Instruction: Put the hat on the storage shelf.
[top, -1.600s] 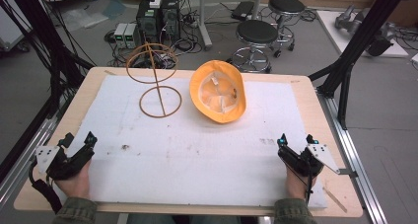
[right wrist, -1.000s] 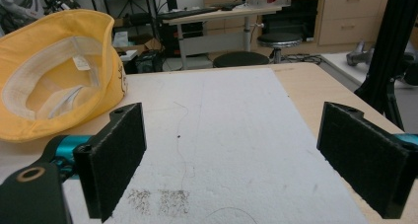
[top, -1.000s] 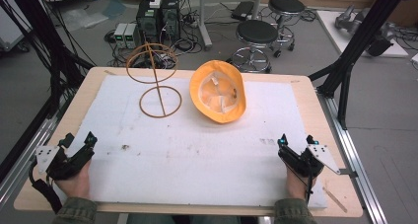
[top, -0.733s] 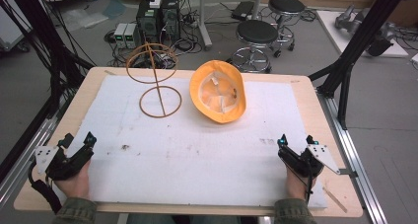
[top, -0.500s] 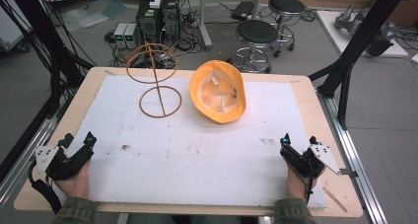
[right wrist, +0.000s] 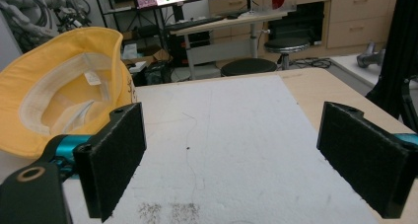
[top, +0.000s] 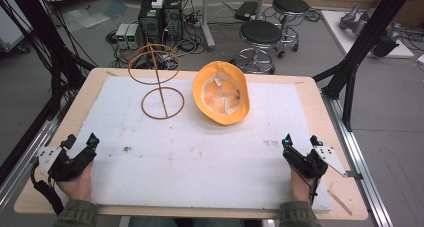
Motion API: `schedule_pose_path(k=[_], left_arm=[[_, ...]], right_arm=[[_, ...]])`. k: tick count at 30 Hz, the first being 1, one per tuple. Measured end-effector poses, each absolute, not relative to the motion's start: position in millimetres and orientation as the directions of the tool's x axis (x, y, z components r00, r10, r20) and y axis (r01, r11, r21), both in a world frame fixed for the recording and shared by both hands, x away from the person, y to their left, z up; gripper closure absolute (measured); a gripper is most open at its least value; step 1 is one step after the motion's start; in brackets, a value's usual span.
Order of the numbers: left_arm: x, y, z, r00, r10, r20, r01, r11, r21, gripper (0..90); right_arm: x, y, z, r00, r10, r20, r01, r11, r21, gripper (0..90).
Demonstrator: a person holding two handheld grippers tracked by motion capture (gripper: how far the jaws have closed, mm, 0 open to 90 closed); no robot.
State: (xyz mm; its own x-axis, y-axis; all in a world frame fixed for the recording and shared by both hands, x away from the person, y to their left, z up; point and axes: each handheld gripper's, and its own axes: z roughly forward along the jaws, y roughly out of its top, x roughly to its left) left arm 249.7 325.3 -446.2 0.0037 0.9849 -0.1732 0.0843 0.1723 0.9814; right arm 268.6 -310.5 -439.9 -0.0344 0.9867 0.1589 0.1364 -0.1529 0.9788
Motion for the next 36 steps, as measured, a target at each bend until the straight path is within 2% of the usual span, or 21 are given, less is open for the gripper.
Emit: schedule_pose_path(k=[3,8,13,19,23,29,36], left_arm=[[250,324,-446,0.007,0.986,-0.169,0.083,0.168,0.982,29.3],[250,326,-446,0.003,0.984,-0.177,0.083,0.176,0.981,29.3],[249,326,-446,-0.006,0.985,-0.170,0.076,0.170,0.982,29.2],[249,326,-445,-0.003,0.986,-0.165,0.078,0.164,0.983,29.2],[249,327,-445,-0.004,0.985,-0.170,0.075,0.170,0.983,29.2],[248,328,-445,-0.006,0.985,-0.174,0.074,0.174,0.982,29.3],[249,328,-446,-0.006,0.984,-0.178,0.074,0.178,0.981,29.3]], right_arm=[[272,-310,-432,-0.076,0.984,0.164,0.088,-0.157,0.984,10.3],[272,-306,-423,-0.095,0.985,0.144,0.032,-0.142,0.989,10.3],[285,-299,-413,-0.142,0.984,0.107,0.087,-0.095,0.992,10.3],[312,-287,-402,-0.186,0.976,0.115,0.155,-0.087,0.984,10.3],[326,-277,-391,-0.198,0.977,0.082,0.149,-0.052,0.987,10.3],[346,-265,-380,-0.213,0.973,0.087,0.154,-0.055,0.987,10.3],[365,-252,-379,-0.230,0.970,0.077,0.181,-0.035,0.983,10.3]])
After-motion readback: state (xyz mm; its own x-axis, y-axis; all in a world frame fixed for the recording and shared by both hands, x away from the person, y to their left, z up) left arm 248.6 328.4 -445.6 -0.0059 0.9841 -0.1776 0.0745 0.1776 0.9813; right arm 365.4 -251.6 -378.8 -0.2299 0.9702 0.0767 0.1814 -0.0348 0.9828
